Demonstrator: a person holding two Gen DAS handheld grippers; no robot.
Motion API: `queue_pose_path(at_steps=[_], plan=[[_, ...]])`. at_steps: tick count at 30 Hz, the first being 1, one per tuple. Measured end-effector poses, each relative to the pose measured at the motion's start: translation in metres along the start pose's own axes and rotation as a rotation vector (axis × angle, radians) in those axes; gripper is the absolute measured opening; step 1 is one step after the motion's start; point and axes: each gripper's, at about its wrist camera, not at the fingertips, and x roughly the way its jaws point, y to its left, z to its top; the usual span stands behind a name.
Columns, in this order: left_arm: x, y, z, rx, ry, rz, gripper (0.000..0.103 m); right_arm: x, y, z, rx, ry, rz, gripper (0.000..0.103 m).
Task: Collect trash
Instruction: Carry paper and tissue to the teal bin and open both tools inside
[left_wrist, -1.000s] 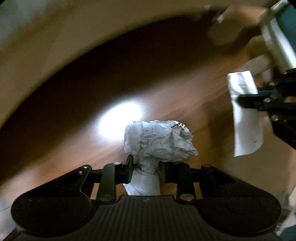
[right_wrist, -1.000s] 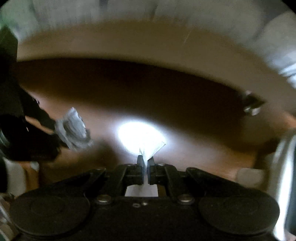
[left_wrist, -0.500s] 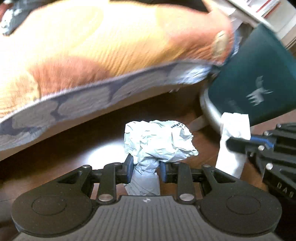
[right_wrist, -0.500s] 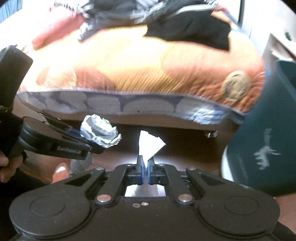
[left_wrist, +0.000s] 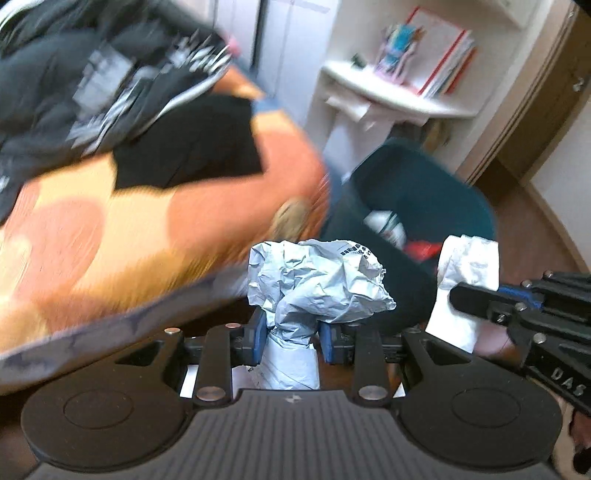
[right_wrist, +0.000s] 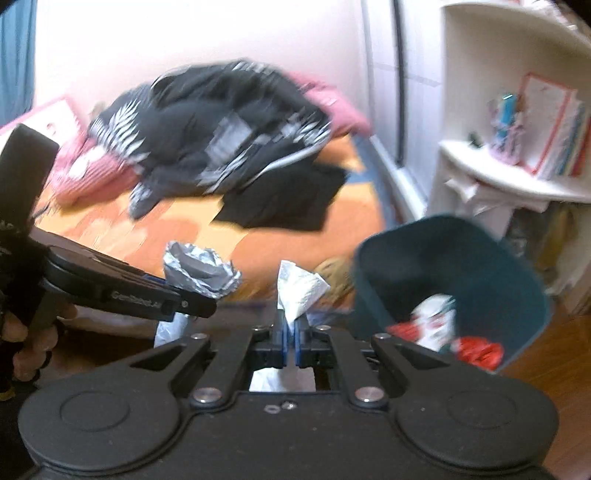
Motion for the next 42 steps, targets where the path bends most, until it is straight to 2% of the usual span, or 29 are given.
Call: queue_pose_path(at_steps=[6,15,23,32,42], plan=[[0.011,-0.057,0.049,0.043,-0.037,-0.034,0.028,-0.013,-0.051,0.014,0.049,-0.048,-0.075,0.004],[0.061,-0.122,0.088,0.106,0.020,-0.058,0.028,-0.002,-0.108,0.015,0.127,-0.051,-0.135,0.004],[0.116,-0.139,0.099,0.127,0.094,-0.037,0.028,0.033,-0.145,0.013,0.172,-0.007,-0.158,0.004],[0.176,-0.146,0.095,0.177,0.187,-0.025,0.028,0.078,-0.167,-0.013,0.210,0.075,-0.185,0.005],[0.217,-0.159,0.085,0.227,0.262,0.013,0.029,0.092,-0.169,-0.027,0.197,0.144,-0.194,0.017]])
